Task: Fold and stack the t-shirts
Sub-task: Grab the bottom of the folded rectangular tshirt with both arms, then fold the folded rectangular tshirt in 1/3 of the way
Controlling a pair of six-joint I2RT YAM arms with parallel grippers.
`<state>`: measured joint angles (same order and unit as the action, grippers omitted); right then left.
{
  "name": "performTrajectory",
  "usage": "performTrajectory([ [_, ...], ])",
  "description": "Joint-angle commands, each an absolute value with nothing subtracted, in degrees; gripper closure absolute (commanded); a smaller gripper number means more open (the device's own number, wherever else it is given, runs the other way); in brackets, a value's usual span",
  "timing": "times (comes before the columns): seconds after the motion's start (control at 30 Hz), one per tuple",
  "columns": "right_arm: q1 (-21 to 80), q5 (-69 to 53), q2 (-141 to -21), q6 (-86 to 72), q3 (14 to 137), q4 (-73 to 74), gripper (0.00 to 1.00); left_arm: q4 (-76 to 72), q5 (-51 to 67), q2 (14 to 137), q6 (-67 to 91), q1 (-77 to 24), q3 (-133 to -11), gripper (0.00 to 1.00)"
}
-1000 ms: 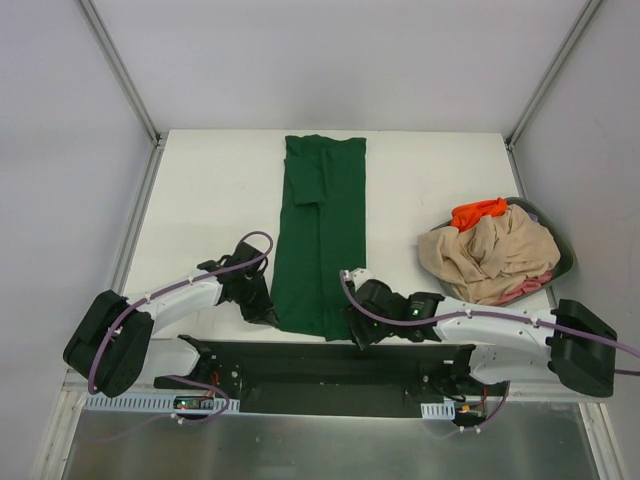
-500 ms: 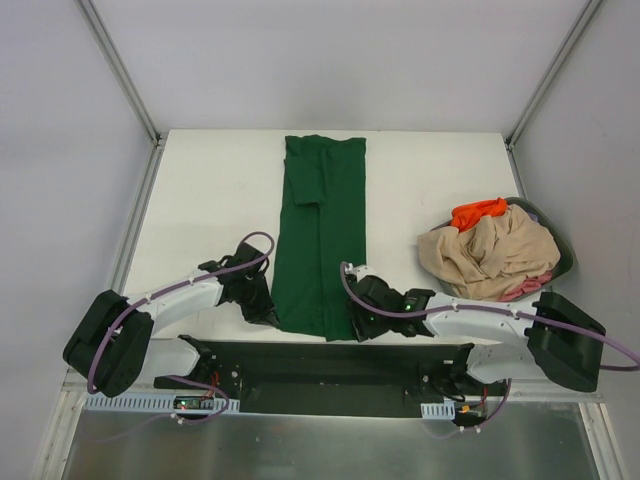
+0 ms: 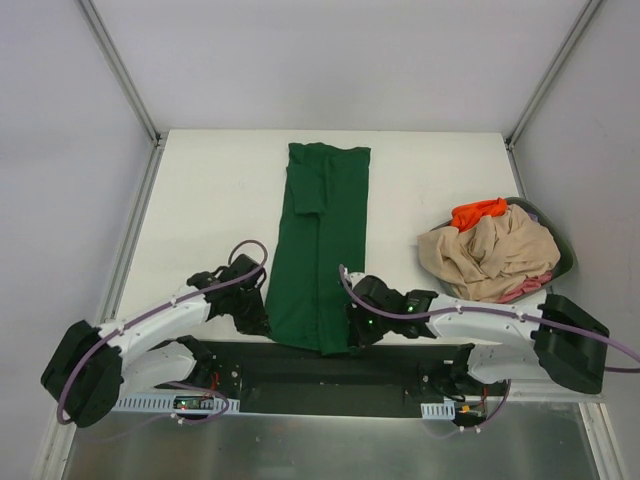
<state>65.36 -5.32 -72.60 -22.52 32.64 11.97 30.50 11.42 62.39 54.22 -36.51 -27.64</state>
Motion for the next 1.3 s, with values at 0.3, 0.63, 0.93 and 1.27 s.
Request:
performTrajectory([
  [0.3, 61.27, -5.47, -65.21, -17.41, 42.17, 19.15, 1.00, 36.12, 3.62, 56.23, 53.44, -39.73, -40.67, 1.00],
  [0.63, 51.08, 6.14, -72.76, -8.44, 52.99, 18.37, 1.00, 35.68, -4.65, 76.62, 47.29, -35.25, -60.89, 1.00],
  [0.93, 42.28, 6.69, -82.78, -3.61, 61.86, 16.96, 1.00, 35.51, -5.81, 89.55, 43.16, -28.75, -74.43, 1.00],
  [1.27, 35.95, 1.76, -92.98, -0.44, 69.95, 13.89, 0.99, 35.33, -2.99, 102.38, 38.59, -24.35, -84.80, 1.00],
])
